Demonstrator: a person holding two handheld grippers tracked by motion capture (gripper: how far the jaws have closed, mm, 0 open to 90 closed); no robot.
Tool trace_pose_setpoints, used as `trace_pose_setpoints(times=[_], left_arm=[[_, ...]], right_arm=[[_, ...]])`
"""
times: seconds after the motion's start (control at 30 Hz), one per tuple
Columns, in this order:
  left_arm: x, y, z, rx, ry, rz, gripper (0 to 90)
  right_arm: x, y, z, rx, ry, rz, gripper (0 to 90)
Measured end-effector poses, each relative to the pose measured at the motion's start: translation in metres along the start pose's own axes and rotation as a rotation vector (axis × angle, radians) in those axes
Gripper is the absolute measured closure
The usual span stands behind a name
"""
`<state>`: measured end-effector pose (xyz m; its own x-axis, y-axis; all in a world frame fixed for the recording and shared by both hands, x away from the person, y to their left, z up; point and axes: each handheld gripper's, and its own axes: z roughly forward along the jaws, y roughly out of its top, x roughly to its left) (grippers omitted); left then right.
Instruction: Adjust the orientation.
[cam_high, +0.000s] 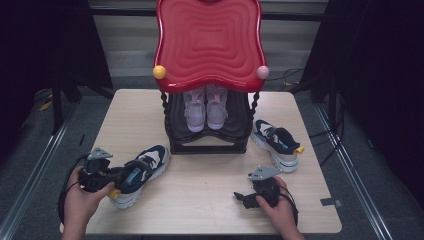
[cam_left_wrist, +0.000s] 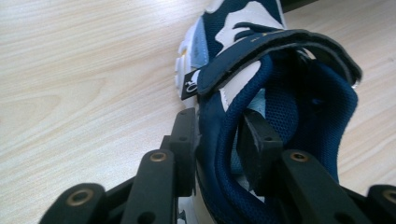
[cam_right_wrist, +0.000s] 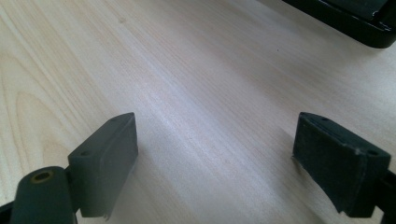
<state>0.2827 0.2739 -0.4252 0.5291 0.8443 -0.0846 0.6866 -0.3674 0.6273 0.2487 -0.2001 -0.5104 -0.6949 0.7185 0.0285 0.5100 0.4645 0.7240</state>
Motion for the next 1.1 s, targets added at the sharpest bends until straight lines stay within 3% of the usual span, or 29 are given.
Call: trace_pose_setpoints(times=[0.3,0.5,0.6,0.87,1.1], left_arm=[[0.0,-0.005,-0.002,0.001,0.017,0.007,64.7],[0.003,-0.004,-0.006,-0.031,0.041,0.012,60.5],[0.002,-0.001,-0.007,-0.056,0.013,0.004,59.0],[-0.006,0.01,-0.008,-0.098,0.001,0.011,54.7],[-0.008,0.022,0.003,-0.072,0.0,0.015,48.8]], right_arm=[[0.0,0.0,0.0,0.0,0.0,0.0,13.4],[0.0,0.0,0.0,0.0,0.0,0.0,13.3],[0.0,0.0,0.0,0.0,0.0,0.0,13.3],[0.0,0.0,0.0,0.0,0.0,0.0,13.3],[0.0,0.0,0.0,0.001,-0.001,0.0,13.3]])
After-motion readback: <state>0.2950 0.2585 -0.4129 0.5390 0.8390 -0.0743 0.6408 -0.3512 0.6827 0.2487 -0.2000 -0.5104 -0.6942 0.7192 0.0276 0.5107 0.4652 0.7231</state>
